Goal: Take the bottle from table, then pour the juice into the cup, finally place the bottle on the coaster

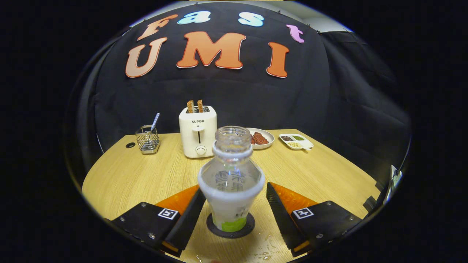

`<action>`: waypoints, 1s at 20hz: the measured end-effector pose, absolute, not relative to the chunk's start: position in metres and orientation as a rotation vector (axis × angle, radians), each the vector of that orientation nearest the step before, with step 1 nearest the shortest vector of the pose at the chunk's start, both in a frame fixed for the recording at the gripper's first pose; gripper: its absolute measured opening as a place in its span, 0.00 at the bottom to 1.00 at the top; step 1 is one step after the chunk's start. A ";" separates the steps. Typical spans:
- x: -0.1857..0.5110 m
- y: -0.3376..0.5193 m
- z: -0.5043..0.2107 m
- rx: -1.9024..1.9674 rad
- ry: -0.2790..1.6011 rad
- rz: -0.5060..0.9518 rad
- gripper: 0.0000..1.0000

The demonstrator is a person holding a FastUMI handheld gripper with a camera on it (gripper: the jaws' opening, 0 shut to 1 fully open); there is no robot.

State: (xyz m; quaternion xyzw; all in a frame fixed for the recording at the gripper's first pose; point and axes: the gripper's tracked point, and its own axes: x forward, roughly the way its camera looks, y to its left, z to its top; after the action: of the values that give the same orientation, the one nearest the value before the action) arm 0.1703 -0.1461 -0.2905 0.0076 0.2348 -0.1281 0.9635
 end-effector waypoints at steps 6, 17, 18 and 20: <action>0.137 -0.127 -0.200 0.126 0.325 -0.217 0.98; 0.061 0.023 -0.044 0.070 0.142 0.012 0.97; 0.056 0.040 -0.039 0.077 0.130 0.040 0.97; 0.047 0.065 -0.037 0.087 0.120 0.086 0.96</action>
State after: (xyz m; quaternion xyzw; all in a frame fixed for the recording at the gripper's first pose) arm 0.0475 0.0653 -0.0369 0.0434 0.0598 0.0429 0.9963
